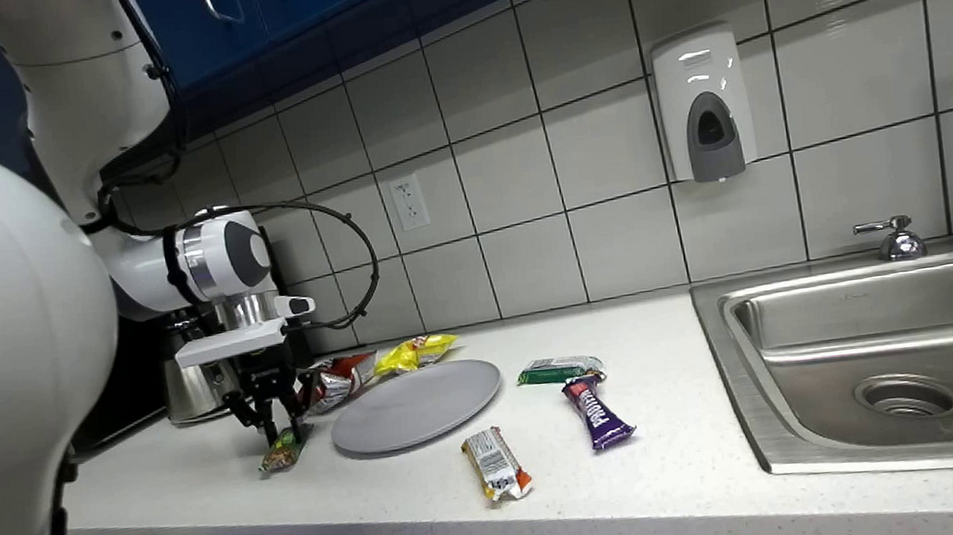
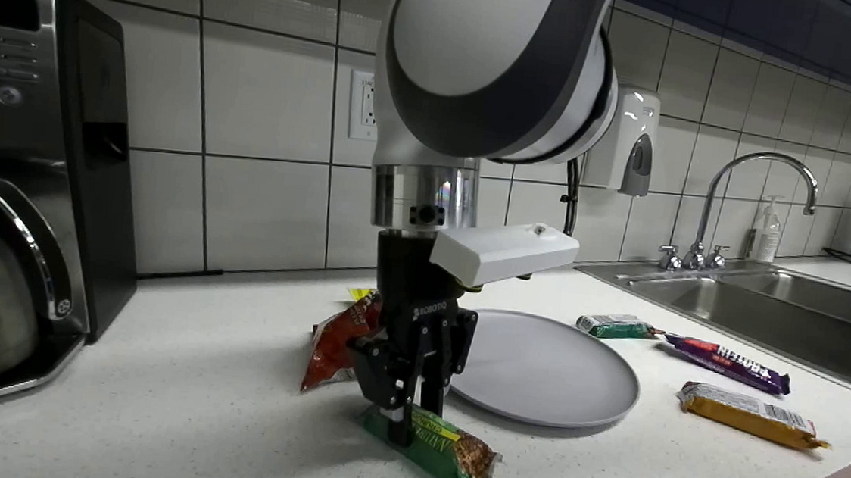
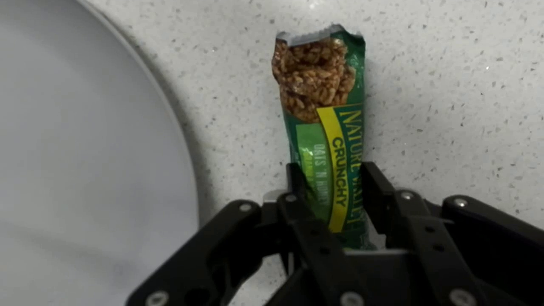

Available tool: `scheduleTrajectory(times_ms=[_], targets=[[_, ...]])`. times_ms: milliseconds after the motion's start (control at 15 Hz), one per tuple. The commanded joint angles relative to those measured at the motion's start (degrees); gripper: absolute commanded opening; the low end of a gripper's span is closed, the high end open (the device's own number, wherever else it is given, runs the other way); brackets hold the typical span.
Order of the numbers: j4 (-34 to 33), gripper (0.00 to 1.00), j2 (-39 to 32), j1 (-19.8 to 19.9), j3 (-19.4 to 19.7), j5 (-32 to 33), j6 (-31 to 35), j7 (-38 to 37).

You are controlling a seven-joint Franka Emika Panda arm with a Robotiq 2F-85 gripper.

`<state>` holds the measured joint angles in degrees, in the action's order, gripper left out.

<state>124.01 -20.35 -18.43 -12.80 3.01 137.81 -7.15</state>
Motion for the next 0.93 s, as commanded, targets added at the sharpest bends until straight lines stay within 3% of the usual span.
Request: scheduleTrajectory(times_ms=[0, 867], targets=[[-0.70, 0.13, 0.95, 0.03, -0.47, 0.00, -0.25, 0.71], [-0.06, 0.13, 5.12, 1.22, 1.86, 0.55, 0.02, -1.94]])
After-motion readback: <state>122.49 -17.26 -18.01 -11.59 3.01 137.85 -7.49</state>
